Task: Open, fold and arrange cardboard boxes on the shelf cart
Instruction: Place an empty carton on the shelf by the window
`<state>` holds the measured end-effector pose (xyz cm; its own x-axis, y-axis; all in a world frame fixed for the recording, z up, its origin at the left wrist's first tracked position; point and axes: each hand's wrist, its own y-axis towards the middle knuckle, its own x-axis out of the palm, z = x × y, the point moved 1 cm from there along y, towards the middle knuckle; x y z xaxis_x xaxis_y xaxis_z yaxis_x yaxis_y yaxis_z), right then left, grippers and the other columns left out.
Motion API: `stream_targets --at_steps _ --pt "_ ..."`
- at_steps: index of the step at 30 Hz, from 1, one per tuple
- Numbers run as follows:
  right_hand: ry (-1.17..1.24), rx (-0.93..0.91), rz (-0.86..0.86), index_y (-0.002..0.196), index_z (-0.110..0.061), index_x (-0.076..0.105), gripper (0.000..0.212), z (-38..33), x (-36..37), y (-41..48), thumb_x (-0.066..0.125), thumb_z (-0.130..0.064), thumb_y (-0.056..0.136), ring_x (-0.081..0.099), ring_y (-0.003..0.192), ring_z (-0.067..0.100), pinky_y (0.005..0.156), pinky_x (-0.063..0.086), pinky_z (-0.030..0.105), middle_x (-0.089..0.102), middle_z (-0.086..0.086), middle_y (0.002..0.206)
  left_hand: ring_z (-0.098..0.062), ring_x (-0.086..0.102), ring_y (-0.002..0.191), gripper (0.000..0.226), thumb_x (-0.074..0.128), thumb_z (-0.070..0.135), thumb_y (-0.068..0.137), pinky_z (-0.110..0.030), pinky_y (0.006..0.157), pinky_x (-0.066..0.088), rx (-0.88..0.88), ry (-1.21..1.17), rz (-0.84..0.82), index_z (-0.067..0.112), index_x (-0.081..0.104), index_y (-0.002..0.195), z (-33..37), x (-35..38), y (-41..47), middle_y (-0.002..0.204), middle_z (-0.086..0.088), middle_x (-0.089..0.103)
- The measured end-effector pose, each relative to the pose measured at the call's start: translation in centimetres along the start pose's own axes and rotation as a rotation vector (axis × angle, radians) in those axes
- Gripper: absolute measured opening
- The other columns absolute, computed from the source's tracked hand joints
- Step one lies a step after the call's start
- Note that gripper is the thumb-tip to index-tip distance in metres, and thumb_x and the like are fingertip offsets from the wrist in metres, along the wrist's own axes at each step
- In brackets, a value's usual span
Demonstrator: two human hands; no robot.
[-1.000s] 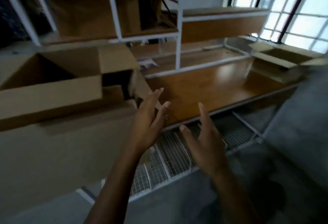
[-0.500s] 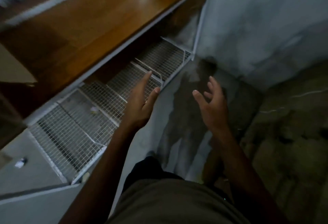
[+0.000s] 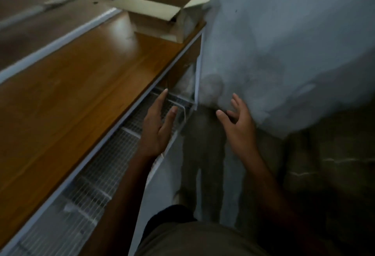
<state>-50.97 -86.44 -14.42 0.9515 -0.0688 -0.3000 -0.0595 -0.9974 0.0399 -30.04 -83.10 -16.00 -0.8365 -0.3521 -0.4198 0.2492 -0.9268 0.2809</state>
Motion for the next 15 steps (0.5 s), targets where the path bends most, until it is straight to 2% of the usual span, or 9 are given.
stream_targets --at_steps 5,9,10,13,15 --pt "0.027 -0.016 0.049 0.145 -0.024 0.044 0.06 -3.7 3.3 10.6 0.068 -0.023 0.09 0.059 0.118 0.014 0.09 0.044 0.022 0.052 0.0 0.144 -0.013 0.042 0.139 0.061 0.039 0.056 0.097 -0.051 0.11 0.04 0.021 -0.02 0.023 0.027 0.034 0.15 -0.2 -0.9 13.1 0.154 0.0 0.041" --pt "0.077 -0.015 0.031 0.144 -0.02 0.045 0.055 -6.0 5.3 18.1 0.065 -0.019 0.093 0.056 0.119 0.013 0.078 0.042 0.004 0.05 -0.002 0.144 -0.008 0.044 0.134 0.064 0.041 0.068 0.091 -0.05 0.108 0.042 -0.047 -0.029 0.055 0.039 0.034 0.148 -1.3 -0.8 21.4 0.153 0.006 0.04" --pt "0.09 -0.017 0.02 0.143 -0.019 0.047 0.053 -6.4 5.7 20.2 0.064 -0.019 0.093 0.056 0.115 0.009 0.076 0.043 0.003 0.052 -0.004 0.141 -0.008 0.044 0.134 0.064 0.042 0.069 0.089 -0.05 0.107 0.042 -0.055 -0.022 0.079 0.04 0.035 0.147 -1.3 -0.6 23.4 0.152 0.007 0.041" --pt "0.127 -0.063 -0.029 0.137 -0.025 0.052 0.045 -7.7 7.0 26.5 0.064 -0.023 0.093 0.055 0.101 -0.007 0.082 0.045 0.011 0.056 -0.014 0.122 -0.009 0.047 0.13 0.055 0.049 0.053 0.091 -0.043 0.106 0.045 -0.017 0.003 0.164 0.032 0.045 0.142 -0.9 0.1 29.5 0.145 0.01 0.046" --pt "0.125 -0.122 -0.055 0.135 -0.028 0.053 0.044 -8.6 7.8 31.1 0.063 -0.026 0.093 0.055 0.101 -0.01 0.084 0.046 0.014 0.055 -0.018 0.118 -0.01 0.049 0.125 0.049 0.05 0.044 0.092 -0.038 0.103 0.046 0.02 0.032 0.211 0.027 0.049 0.138 -0.5 0.7 33.7 0.136 0.013 0.047"
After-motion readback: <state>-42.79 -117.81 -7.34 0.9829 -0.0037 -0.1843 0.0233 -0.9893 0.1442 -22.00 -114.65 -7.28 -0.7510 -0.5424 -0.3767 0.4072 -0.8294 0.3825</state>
